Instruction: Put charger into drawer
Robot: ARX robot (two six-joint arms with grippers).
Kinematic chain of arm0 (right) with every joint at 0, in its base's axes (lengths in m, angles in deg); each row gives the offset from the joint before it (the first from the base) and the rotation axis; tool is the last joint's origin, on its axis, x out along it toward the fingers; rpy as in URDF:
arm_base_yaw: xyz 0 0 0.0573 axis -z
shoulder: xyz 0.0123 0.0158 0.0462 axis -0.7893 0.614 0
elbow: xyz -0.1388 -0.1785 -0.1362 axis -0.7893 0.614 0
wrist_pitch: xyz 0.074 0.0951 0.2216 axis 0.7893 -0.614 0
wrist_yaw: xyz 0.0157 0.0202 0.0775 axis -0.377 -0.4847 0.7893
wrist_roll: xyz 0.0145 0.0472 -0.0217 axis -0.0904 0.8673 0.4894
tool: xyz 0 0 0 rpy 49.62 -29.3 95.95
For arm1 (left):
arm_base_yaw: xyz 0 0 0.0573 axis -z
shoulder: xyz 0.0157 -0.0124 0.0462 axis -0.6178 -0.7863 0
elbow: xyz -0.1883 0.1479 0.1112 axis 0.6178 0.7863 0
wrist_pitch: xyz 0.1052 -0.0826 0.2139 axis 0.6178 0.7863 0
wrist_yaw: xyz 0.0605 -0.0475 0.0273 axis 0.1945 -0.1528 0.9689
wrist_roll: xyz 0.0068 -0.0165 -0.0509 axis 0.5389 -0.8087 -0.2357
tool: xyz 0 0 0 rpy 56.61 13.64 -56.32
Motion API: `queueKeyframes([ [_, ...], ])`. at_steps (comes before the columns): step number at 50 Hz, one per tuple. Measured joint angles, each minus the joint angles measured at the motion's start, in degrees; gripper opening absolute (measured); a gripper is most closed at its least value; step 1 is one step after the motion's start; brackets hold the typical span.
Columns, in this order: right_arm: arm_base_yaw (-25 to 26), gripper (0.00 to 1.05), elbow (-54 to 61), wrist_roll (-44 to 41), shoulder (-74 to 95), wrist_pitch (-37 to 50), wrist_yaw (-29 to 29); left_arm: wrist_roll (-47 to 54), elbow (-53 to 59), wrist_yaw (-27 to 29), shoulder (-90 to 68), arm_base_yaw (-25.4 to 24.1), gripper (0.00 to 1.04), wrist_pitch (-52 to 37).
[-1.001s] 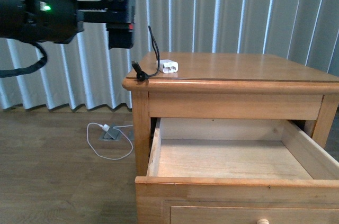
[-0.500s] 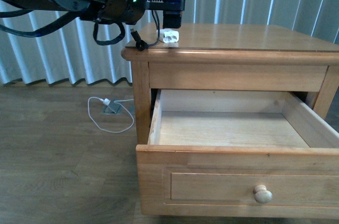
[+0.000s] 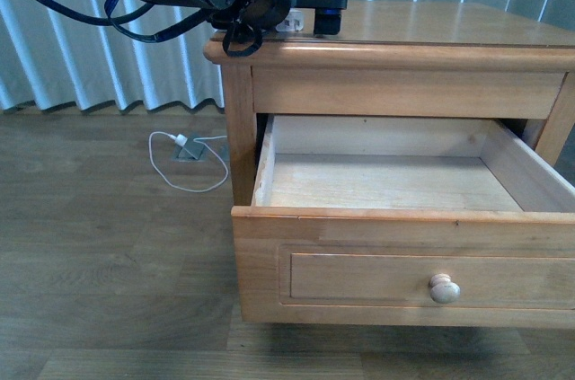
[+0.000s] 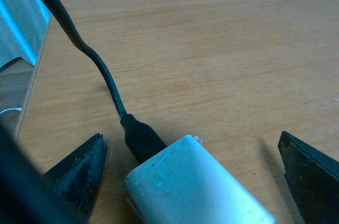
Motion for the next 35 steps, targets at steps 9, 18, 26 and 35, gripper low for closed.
queueKeyframes([
  [9, 0.0, 0.96, 0.0, 0.0, 0.0, 0.0, 0.0, 0.85, -1.31, -1.09, -0.22, 0.35, 0.86, 3.48],
  [18, 0.0, 0.96, 0.0, 0.0, 0.0, 0.0, 0.0, 1.64, -1.55, -1.27, -0.15, 0.83, 0.55, 3.85],
  [26, 0.0, 0.96, 0.0, 0.0, 0.0, 0.0, 0.0, 2.12, 3.85, -1.68, 2.75, 0.52, 0.55, 0.2],
  [35, 0.0, 0.96, 0.0, 0.0, 0.0, 0.0, 0.0, 3.41, 16.33, -5.9, 11.47, 0.48, 0.54, -5.27],
])
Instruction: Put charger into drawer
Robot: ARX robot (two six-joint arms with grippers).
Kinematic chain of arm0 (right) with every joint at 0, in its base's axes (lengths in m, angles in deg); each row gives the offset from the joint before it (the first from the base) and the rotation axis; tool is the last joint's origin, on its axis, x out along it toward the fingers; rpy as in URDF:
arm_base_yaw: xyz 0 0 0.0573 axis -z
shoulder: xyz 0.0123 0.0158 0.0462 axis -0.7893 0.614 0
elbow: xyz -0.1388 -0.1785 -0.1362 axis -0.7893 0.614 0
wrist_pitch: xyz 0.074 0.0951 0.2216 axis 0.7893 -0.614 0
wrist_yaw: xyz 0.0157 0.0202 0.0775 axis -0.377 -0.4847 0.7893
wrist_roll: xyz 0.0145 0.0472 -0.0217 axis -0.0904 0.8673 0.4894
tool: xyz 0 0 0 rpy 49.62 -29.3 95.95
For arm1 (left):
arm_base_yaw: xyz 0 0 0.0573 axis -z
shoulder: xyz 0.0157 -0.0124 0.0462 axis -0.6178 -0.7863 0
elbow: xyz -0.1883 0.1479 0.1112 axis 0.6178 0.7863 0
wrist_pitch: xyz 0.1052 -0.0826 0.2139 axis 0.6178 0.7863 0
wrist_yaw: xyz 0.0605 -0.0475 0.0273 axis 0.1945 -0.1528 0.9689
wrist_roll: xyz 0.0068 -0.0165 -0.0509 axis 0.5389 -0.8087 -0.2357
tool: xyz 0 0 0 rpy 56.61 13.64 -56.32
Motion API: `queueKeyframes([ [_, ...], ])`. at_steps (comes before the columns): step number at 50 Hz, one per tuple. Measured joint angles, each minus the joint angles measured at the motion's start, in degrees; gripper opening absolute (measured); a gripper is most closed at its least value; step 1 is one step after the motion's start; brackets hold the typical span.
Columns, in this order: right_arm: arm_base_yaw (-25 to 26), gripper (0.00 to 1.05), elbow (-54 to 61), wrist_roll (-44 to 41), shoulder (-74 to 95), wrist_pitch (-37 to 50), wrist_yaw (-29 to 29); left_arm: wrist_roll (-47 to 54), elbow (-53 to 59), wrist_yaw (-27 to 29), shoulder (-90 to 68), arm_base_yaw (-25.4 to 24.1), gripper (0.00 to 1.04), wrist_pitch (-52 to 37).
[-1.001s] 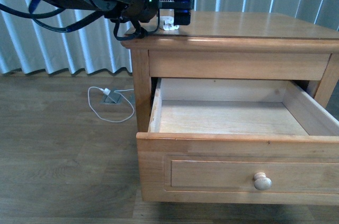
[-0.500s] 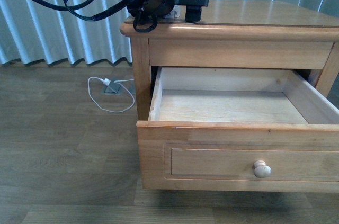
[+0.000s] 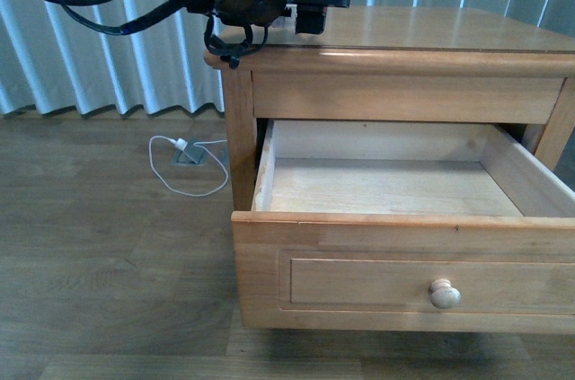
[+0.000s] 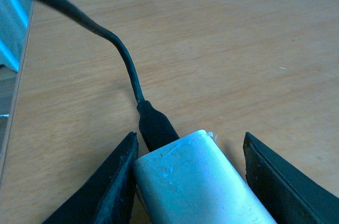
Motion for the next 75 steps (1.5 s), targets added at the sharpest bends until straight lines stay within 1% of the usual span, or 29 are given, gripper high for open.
queueKeyframes([
  [2, 0.0, 0.96, 0.0, 0.0, 0.0, 0.0, 0.0, 0.22, 4.22, -1.77, 3.56, 0.17, 0.54, -1.57],
  [12, 0.0, 0.96, 0.0, 0.0, 0.0, 0.0, 0.0, 2.05, 14.93, -7.45, 12.55, 1.84, 0.54, -3.93],
  [18, 0.0, 0.96, 0.0, 0.0, 0.0, 0.0, 0.0, 4.24, 21.68, -12.35, 16.46, 4.28, 0.54, -4.26],
  [24, 0.0, 0.96, 0.0, 0.0, 0.0, 0.0, 0.0, 6.47, 25.16, -13.84, 17.7, 6.51, 0.54, -3.41],
  [30, 0.0, 0.96, 0.0, 0.0, 0.0, 0.0, 0.0, 8.59, 26.03, -14.88, 17.66, 8.02, 0.54, -1.42],
  [40, 0.0, 0.96, 0.0, 0.0, 0.0, 0.0, 0.0, 10.51, 25.14, -14.36, 14.69, 8.92, 0.54, 0.39],
  [50, 0.0, 0.96, 0.0, 0.0, 0.0, 0.0, 0.0, 11.13, 22.6, -13.4, 7.19, 10.25, 0.54, 1.2],
  [58, 0.0, 0.96, 0.0, 0.0, 0.0, 0.0, 0.0, 11.13, 18.27, -10.75, 1.07, 11.72, 0.54, 1.7],
  [62, 0.0, 0.96, 0.0, 0.0, 0.0, 0.0, 0.0, 11.65, 15.63, -8.59, -1.79, 12.07, 0.54, 2.23],
  [67, 0.0, 0.96, 0.0, 0.0, 0.0, 0.0, 0.0, 11.85, 13.27, -7.78, -4.55, 12.09, 0.54, 3.69],
  [71, 0.0, 0.96, 0.0, 0.0, 0.0, 0.0, 0.0, 11.39, 12.33, -8.24, -5.42, 12.09, 0.54, 4.0],
  [75, 0.0, 0.96, 0.0, 0.0, 0.0, 0.0, 0.0, 11.69, 11.67, -7.02, -5.7, 12.13, 0.54, 4.0],
])
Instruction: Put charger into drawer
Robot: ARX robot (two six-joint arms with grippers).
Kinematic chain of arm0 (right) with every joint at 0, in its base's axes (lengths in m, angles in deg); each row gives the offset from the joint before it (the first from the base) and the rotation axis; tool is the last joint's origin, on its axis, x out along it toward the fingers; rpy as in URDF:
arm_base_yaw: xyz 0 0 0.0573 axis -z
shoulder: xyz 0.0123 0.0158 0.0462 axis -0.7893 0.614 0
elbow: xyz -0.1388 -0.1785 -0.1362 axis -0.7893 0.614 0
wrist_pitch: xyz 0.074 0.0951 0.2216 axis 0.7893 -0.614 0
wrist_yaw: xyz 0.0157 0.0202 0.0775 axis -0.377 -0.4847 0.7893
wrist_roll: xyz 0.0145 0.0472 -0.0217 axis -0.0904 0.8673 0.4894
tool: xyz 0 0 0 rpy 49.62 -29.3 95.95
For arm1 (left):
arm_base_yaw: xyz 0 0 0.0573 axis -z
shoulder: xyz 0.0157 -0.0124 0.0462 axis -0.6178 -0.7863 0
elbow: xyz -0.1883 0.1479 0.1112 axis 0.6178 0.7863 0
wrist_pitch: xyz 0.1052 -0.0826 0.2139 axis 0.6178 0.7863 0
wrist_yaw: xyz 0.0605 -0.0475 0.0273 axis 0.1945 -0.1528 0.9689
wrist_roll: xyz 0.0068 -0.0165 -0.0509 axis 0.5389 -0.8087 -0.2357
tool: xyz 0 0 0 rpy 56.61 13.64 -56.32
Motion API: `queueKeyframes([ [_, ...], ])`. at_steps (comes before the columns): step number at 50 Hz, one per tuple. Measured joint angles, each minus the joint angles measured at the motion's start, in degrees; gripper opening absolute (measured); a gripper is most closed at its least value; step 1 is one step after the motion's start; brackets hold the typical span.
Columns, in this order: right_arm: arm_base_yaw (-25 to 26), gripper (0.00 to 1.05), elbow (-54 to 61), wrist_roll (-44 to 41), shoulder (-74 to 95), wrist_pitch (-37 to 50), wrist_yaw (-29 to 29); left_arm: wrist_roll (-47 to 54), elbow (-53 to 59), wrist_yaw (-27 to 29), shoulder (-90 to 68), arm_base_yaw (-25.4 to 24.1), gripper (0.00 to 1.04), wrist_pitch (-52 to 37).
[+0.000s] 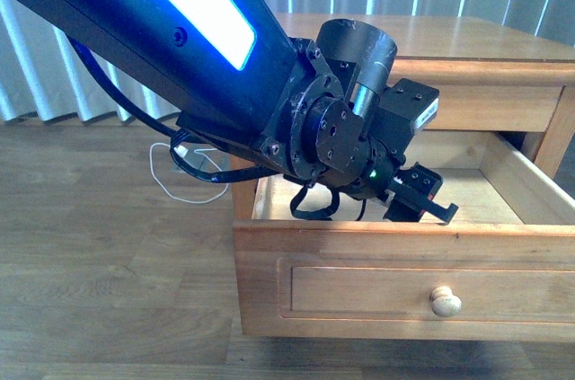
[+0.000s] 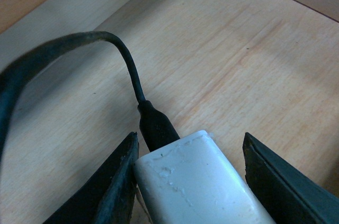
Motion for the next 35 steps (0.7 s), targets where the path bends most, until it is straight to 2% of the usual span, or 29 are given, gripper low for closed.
queueKeyframes([
  [3, 0.0, 0.96, 0.0, 0.0, 0.0, 0.0, 0.0, -0.11, -0.15, -0.09, -0.26, 0.02, 0.54, 0.0],
  [5, 0.0, 0.96, 0.0, 0.0, 0.0, 0.0, 0.0, -0.26, -0.15, -0.26, -0.37, 0.0, 0.59, 0.0],
  [15, 0.0, 0.96, 0.0, 0.0, 0.0, 0.0, 0.0, -0.2, 2.14, 2.49, 0.98, -0.13, 1.0, -2.6],
  [35, 0.0, 0.96, 0.0, 0.0, 0.0, 0.0, 0.0, -1.18, 19.67, 6.29, 21.42, -3.82, 0.99, -13.42],
])
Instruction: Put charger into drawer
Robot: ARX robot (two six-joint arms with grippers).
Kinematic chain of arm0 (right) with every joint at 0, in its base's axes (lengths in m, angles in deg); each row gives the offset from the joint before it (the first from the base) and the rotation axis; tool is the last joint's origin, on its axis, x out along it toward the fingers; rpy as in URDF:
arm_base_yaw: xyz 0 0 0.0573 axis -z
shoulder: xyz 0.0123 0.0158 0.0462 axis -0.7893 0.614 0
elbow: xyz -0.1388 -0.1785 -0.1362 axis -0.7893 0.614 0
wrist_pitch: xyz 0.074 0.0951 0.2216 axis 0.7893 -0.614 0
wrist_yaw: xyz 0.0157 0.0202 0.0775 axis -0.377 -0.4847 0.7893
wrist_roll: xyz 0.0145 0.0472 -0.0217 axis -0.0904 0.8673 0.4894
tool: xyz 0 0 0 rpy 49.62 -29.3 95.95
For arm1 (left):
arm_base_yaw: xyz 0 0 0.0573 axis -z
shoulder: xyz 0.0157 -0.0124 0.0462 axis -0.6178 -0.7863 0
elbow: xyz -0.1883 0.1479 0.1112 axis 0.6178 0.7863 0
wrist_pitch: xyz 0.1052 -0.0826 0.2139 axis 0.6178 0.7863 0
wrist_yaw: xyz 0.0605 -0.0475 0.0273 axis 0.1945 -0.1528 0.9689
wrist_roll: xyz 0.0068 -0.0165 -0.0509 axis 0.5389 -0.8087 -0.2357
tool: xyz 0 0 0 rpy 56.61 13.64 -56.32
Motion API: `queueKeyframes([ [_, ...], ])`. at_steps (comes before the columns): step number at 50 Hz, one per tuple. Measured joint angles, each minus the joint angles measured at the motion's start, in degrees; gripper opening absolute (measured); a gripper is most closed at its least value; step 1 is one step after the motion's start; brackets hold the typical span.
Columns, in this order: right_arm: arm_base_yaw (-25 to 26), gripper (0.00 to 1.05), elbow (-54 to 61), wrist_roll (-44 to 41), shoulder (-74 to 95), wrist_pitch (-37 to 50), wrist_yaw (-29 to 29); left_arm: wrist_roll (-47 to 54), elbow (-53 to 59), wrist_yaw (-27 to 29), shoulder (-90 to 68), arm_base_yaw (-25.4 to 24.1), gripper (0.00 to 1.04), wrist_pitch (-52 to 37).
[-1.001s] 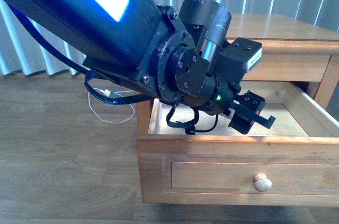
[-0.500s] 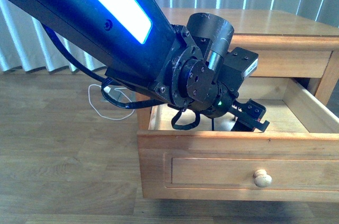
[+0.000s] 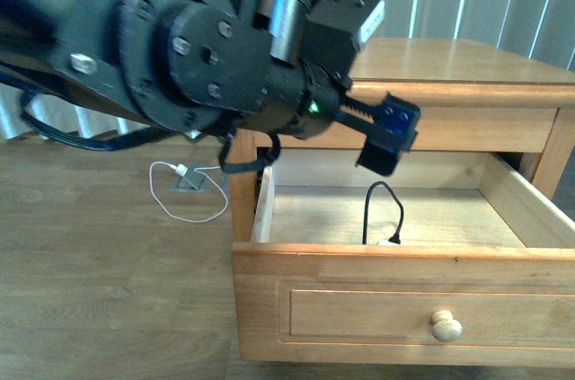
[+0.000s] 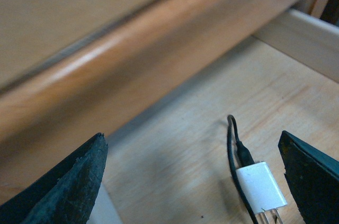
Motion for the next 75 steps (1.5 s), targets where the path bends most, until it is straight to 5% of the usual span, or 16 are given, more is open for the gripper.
queueKeyframes([
  [30, 0.0, 0.96, 0.0, 0.0, 0.0, 0.0, 0.0, -10.93, 36.96, 8.48, 42.77, -9.4, 0.99, -6.67],
  [62, 0.0, 0.96, 0.0, 0.0, 0.0, 0.0, 0.0, -26.8, 63.73, 23.32, 93.42, -14.69, 0.99, 17.55],
  [72, 0.0, 0.96, 0.0, 0.0, 0.0, 0.0, 0.0, -27.41, 63.76, 23.08, 93.74, -14.84, 0.99, 17.66],
  [75, 0.0, 0.96, 0.0, 0.0, 0.0, 0.0, 0.0, -23.87, 64.76, 16.61, 94.77, -16.81, 0.9, 15.85],
])
